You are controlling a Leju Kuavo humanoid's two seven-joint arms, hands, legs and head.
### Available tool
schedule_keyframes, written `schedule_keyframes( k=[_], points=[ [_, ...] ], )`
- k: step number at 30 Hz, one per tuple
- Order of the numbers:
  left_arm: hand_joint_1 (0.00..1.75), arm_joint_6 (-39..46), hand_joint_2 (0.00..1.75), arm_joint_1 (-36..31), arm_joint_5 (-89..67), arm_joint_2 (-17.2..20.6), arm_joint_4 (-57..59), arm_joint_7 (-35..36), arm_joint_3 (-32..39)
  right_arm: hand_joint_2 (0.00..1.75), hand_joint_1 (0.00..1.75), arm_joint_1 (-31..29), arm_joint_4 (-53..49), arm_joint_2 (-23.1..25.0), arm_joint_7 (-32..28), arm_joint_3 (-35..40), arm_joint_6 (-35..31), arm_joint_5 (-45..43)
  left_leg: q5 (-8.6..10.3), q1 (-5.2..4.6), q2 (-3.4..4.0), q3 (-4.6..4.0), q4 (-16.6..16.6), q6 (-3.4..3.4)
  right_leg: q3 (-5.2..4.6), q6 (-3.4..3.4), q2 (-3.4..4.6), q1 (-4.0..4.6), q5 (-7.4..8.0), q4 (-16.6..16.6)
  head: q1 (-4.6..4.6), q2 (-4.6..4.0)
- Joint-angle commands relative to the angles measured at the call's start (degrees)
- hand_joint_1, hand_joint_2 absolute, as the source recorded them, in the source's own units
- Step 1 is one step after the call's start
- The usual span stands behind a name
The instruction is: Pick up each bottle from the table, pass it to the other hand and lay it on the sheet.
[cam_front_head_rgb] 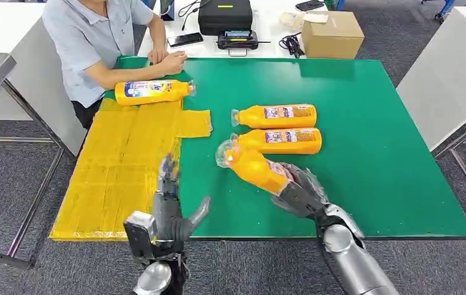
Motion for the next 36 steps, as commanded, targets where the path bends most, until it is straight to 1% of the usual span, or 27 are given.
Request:
schedule_keyframes(
  k=[1, 3, 5, 10, 11, 17, 22, 23, 26, 30, 32, 33, 34, 36],
  points=[
    [0.00, -9.9, 1.75, -4.5, 7.5, 4.3, 5.2, 5.7, -5.5, 1.75, 1.75, -2.2, -2.1, 4.0, -2.0, 7.2, -0.6, -0.9, -0.11, 0.05, 0.20, 0.23, 0.0, -0.13, 0.16, -0.16, 0.16, 0.06, -0.06, 0.0, 0.00, 0.00],
    [0.00, -13.7, 1.75, -5.1, 10.0, 4.4, 6.9, 7.5, -5.3, 1.75, 1.75, -3.3, -2.0, 4.1, -2.3, 8.6, -0.4, -1.9, -0.04, 0.01, 0.12, 0.10, -0.1, -0.08, 0.06, -0.09, 0.10, 0.02, -0.02, 0.0, 0.00, 0.00],
    [0.00, -14.9, 1.75, -5.5, 9.6, 4.4, 7.6, 6.5, -5.6, 1.75, 1.75, -4.2, -1.9, 4.2, -2.4, 9.3, -0.3, -2.6, -0.06, 0.01, 0.21, 0.14, -0.1, -0.10, 0.07, -0.12, 0.19, 0.01, -0.01, 0.0, 0.00, 0.00],
    [0.00, -16.7, 1.75, -6.0, 8.4, 4.4, 6.6, 4.2, -6.3, 1.75, 1.75, -5.7, -0.5, 4.3, -2.2, 10.5, 1.1, -4.2, -0.06, 0.03, 0.14, 0.10, 0.0, -0.11, 0.06, -0.14, 0.12, 0.03, -0.03, 0.0, 0.00, 0.00],
    [0.00, -15.9, 1.75, -6.2, 5.9, 4.6, 5.7, 1.8, -7.0, 1.75, 1.75, -6.6, 0.9, 4.0, -2.1, 11.2, 2.4, -4.8, -0.04, 0.00, 0.11, 0.06, 0.0, -0.09, 0.02, -0.11, 0.09, 0.00, -0.02, 0.0, 0.00, 0.00],
    [0.00, -16.8, 1.75, -6.6, 5.9, 4.4, 4.8, 1.8, -6.2, 1.75, 1.75, -8.4, 4.6, 4.0, -2.2, 12.8, 3.3, -4.4, -0.08, 0.04, 0.15, 0.14, 0.0, -0.11, 0.12, -0.15, 0.12, 0.05, -0.04, 0.0, 0.00, 0.00],
    [0.00, -16.2, 1.75, -7.2, 5.0, 4.0, 5.4, 1.4, -5.8, 1.75, 1.75, -9.0, 5.8, 4.2, -2.5, 14.1, 3.1, -3.2, -0.04, 0.01, 0.12, 0.07, 0.0, -0.08, 0.04, -0.10, 0.11, 0.01, -0.01, 0.0, 0.00, 0.00],
    [0.00, -14.2, 1.75, -7.7, 3.9, 3.6, 6.1, 0.8, -5.6, 1.75, 1.75, -9.1, 5.7, 4.3, -2.7, 14.9, 3.1, -2.8, -0.07, 0.02, 0.13, 0.15, 0.0, -0.11, 0.12, -0.14, 0.11, 0.03, -0.04, 0.0, 0.00, 0.00],
    [0.00, -14.3, 1.75, -7.8, 3.9, 3.6, 6.2, 0.8, -5.5, 1.75, 1.75, -9.1, 5.6, 4.4, -2.7, 15.0, 3.0, -2.8, -0.02, 0.01, 0.05, 0.01, 0.0, -0.07, 0.00, -0.09, 0.05, 0.01, 0.00, 0.0, 0.02, 0.00],
    [0.00, -14.3, 1.75, -7.8, 3.9, 3.6, 6.2, 0.8, -5.5, 1.75, 1.75, -9.1, 5.6, 4.4, -2.7, 15.0, 3.0, -2.8, -0.07, 0.05, 0.05, 0.14, 0.0, -0.12, 0.13, -0.15, 0.03, 0.05, -0.06, 0.0, 0.02, 0.00],
    [0.00, -11.6, 1.75, -8.1, 2.6, 3.2, 6.8, 0.4, -5.2, 1.75, 1.75, -9.3, 5.1, 4.1, -2.7, 15.8, 2.2, -1.3, -0.04, 0.02, 0.05, 0.03, 0.0, -0.07, 0.02, -0.10, 0.05, 0.02, -0.02, 0.0, 0.00, 0.00],
    [0.00, -10.5, 1.75, -8.3, 2.1, 3.1, 7.4, 0.9, -5.2, 1.75, 1.75, -9.2, 5.0, 4.1, -2.6, 16.0, 1.8, -0.8, -0.08, 0.03, 0.08, 0.12, 0.0, -0.11, 0.10, -0.14, 0.06, 0.04, -0.06, 0.0, 0.00, 0.00],
    [0.00, -7.4, 1.75, -8.9, 0.4, 2.8, 8.5, 0.8, -5.0, 1.75, 1.75, -9.0, 4.5, 4.2, -2.6, 16.2, 1.3, -0.5, -0.04, 0.02, 0.04, 0.05, 0.0, -0.09, 0.05, -0.11, 0.03, 0.02, -0.03, 0.0, 0.00, 0.00],
    [0.00, -7.4, 1.75, -9.0, 0.4, 2.7, 8.7, 0.8, -5.0, 1.75, 1.75, -8.9, 4.4, 4.3, -2.5, 16.3, 1.2, -0.4, -0.08, 0.05, 0.03, 0.11, 0.0, -0.12, 0.11, -0.15, 0.01, 0.05, -0.07, 0.0, 0.00, 0.00]
  ],
)
